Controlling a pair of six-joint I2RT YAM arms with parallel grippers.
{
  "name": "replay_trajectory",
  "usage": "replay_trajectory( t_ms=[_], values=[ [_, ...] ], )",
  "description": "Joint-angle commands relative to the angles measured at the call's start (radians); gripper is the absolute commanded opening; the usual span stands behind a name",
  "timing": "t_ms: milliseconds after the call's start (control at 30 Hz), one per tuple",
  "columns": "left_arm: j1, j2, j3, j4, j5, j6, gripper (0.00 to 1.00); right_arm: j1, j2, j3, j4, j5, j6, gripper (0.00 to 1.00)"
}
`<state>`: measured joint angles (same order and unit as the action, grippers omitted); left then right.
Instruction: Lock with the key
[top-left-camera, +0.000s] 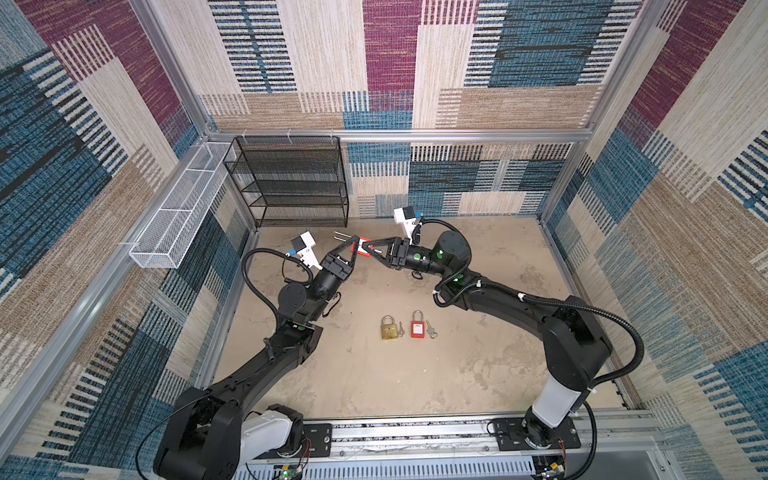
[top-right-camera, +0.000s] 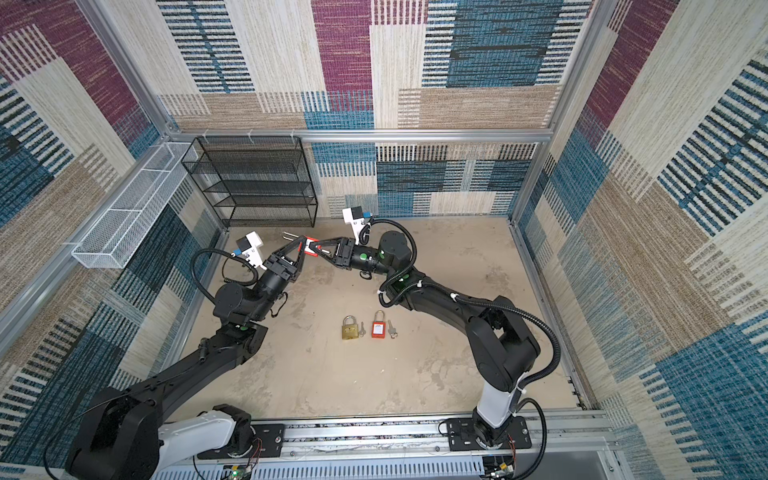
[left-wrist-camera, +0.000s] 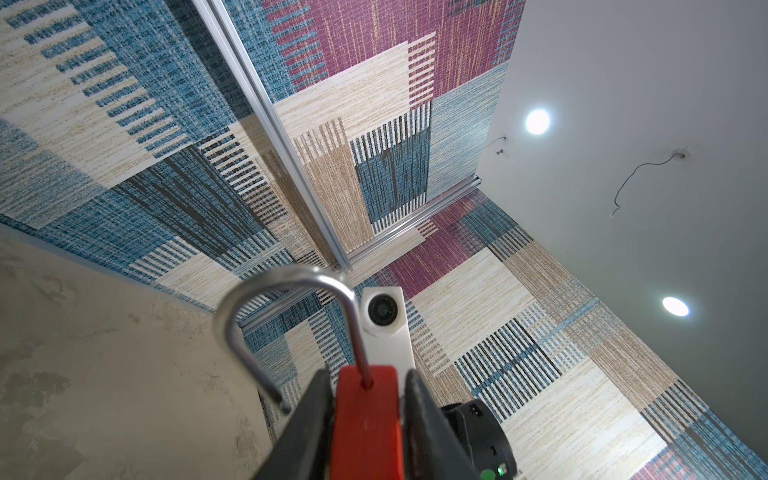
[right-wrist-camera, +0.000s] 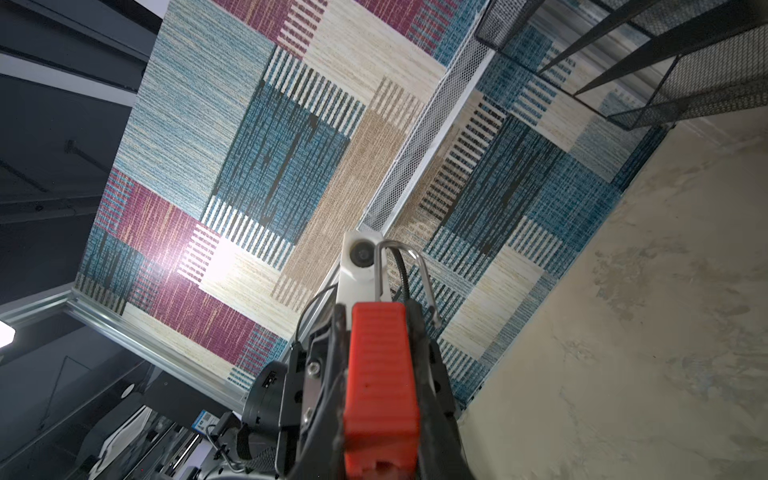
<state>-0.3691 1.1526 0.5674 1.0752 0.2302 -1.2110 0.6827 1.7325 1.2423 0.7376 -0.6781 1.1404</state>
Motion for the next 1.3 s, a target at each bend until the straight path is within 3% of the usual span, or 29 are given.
replay_trajectory(
  t_ms=[0, 300, 567, 1033, 1267],
  values=[
    [0.004, -0.038, -0.037, -0.01, -0.047, 0.063, 0.51, -0.012, -0.017, -0.001, 0.026, 0.003, -0.026, 0.08],
    [0.05, -0.119, -0.066, -0.078, -0.039, 0.088, 0.56, -0.036, -0.038, -0.019, 0.012, -0.018, -0.024, 0.07],
    [0.134, -0.157, -0.091, -0.065, 0.014, 0.044, 0.59, -0.048, -0.045, -0.017, -0.101, -0.085, -0.05, 0.06],
    [0.21, -0.041, -0.041, 0.056, 0.238, -0.068, 0.62, -0.04, -0.028, -0.021, -0.115, -0.171, -0.021, 0.06],
    [0.209, -0.024, -0.035, 0.077, 0.249, -0.088, 0.6, -0.037, -0.014, -0.017, -0.106, -0.173, -0.016, 0.06]
  ],
)
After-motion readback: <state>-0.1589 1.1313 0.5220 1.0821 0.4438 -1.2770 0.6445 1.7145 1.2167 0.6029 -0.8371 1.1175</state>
